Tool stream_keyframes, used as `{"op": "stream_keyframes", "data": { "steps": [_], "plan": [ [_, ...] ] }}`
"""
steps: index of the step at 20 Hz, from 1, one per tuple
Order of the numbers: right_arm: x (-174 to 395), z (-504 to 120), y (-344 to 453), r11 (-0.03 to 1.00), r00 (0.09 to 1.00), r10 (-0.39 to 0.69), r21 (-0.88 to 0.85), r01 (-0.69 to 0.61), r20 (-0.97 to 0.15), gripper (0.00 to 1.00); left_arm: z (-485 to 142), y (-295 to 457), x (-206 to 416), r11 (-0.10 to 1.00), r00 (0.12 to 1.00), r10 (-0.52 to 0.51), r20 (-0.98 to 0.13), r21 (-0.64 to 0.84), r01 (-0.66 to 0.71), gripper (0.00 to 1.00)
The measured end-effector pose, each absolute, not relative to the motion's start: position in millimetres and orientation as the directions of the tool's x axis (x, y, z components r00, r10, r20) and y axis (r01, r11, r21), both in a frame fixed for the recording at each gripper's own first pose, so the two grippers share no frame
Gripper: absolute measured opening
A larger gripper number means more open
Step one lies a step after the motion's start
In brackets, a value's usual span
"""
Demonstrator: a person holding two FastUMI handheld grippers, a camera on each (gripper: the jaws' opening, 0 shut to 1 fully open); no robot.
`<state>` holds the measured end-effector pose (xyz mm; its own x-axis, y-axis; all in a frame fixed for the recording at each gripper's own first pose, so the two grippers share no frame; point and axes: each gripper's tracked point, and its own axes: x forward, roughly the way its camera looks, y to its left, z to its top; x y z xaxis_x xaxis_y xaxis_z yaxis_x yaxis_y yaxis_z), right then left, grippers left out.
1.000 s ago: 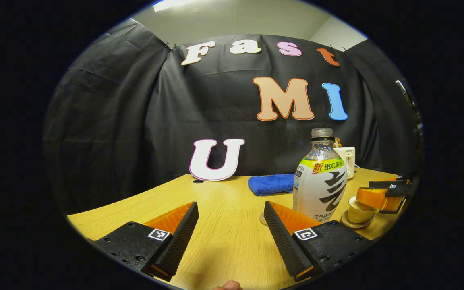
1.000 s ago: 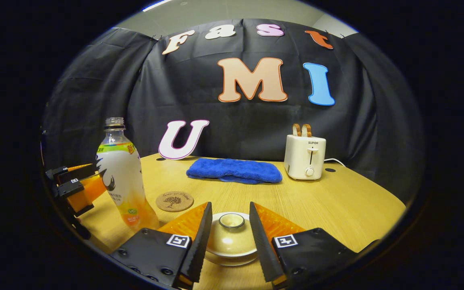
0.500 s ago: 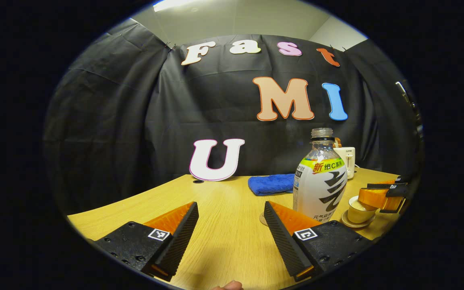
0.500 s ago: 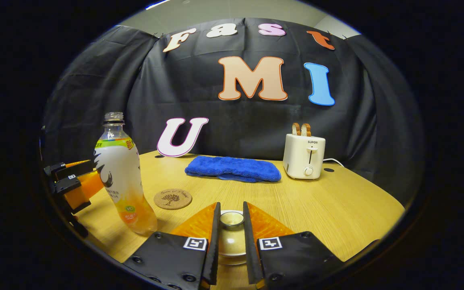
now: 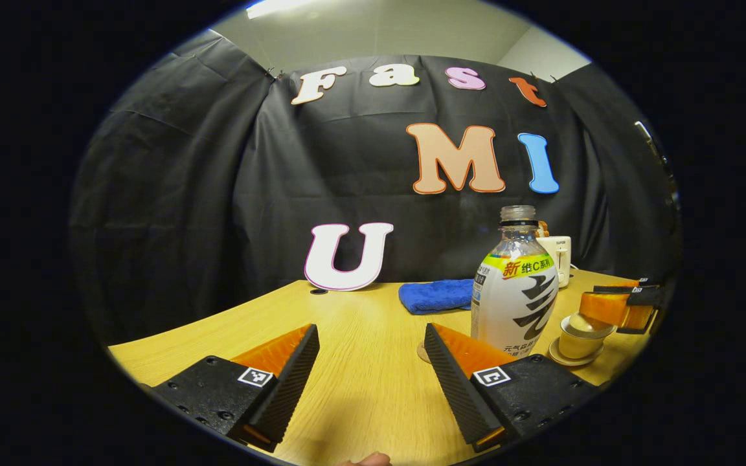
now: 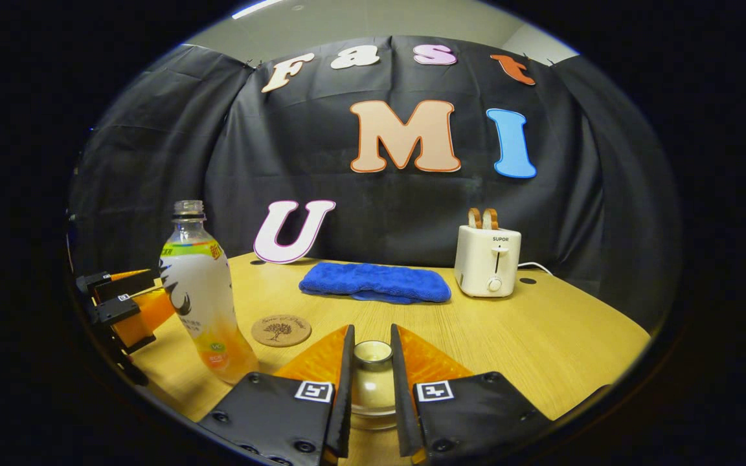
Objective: Open the teacup lid with one hand, grasp the water bottle and pour water into the teacup with the other hand; after pouring, place the water bottle on the coaster and then close the teacup lid.
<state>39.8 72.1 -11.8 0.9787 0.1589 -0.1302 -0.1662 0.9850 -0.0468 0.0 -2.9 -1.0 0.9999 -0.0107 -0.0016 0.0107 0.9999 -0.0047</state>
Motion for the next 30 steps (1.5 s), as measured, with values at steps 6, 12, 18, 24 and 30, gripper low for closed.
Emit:
{"op": "stream_keyframes", "data": {
  "steps": [6, 12, 18, 24, 30],
  "plan": [
    [37, 6, 57, 0.990, 0.986, 0.138, -0.025, -0.141, -0.094, 0.33, 0, -14, -4, 0.996, 0.996, -0.089, 0.001, -0.002, 0.089, 0.96],
    [37, 13, 40, 0.993, 0.990, 0.111, -0.022, -0.114, -0.084, 0.34, -1, -21, -20, 0.988, 0.989, -0.151, -0.010, 0.011, 0.151, 0.96],
    [34, 20, 33, 0.994, 0.992, 0.105, -0.009, -0.106, -0.073, 0.34, 0, -40, -39, 0.971, 0.971, -0.240, -0.009, 0.003, 0.240, 0.95],
    [26, 29, 20, 0.996, 0.994, 0.091, -0.004, -0.091, -0.052, 0.33, -1, -68, -47, 0.942, 0.942, -0.335, -0.026, -0.032, 0.334, 0.95],
    [20, 40, -7, 0.999, 0.998, 0.049, 0.018, -0.049, -0.042, 0.33, -3, -94, -38, 0.919, 0.919, -0.392, -0.041, -0.073, 0.388, 0.96]
  ]
}}
